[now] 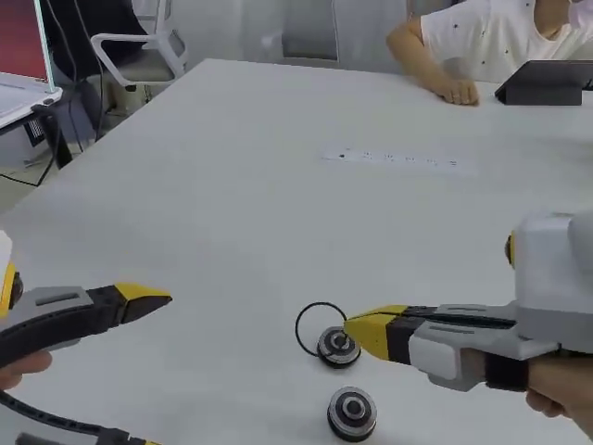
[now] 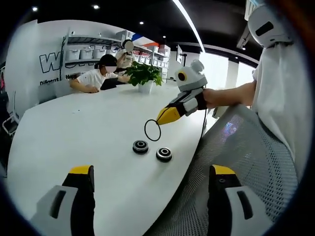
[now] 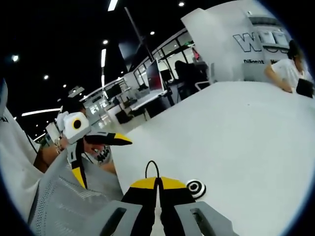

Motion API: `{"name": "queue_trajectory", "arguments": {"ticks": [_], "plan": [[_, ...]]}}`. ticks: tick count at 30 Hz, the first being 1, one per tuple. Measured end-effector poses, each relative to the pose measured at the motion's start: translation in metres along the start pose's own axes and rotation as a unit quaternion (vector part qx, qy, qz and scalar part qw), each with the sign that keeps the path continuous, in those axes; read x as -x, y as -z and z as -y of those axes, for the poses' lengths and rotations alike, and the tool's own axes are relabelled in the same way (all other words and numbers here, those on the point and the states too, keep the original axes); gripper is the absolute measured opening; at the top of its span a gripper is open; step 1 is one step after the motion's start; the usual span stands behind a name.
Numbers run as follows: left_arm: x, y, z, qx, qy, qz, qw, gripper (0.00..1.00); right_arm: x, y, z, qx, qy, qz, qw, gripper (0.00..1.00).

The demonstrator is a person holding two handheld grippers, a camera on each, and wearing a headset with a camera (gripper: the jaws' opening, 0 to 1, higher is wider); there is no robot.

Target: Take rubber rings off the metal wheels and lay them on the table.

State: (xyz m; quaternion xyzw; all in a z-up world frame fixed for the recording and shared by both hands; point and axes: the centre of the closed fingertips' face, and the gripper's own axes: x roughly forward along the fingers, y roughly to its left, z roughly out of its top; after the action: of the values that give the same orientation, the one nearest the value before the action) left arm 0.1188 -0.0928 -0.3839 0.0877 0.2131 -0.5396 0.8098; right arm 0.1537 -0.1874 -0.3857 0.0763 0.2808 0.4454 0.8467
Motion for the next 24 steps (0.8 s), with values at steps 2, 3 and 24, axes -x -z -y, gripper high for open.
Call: {"name": "queue_trajectory", "arguments": {"ticks": [2,3,24], "plan": [[0.000,0.001,-0.001,0.003,-0.002,-0.001,1.0000,0.95,-0.002,0.002,-0.001,0.010,0.002,-0.005,0.9999,0.00],[0.000,0.001,-0.001,0.004,-0.002,-0.002,1.0000,0.95,-0.004,0.003,-0.001,0.027,0.006,-0.006,0.9996,0.00],[0.000,0.009,-0.001,0.009,-0.003,-0.017,0.9998,0.91,-0.046,0.058,-0.021,0.148,-0.007,-0.090,0.9848,0.00]]}}
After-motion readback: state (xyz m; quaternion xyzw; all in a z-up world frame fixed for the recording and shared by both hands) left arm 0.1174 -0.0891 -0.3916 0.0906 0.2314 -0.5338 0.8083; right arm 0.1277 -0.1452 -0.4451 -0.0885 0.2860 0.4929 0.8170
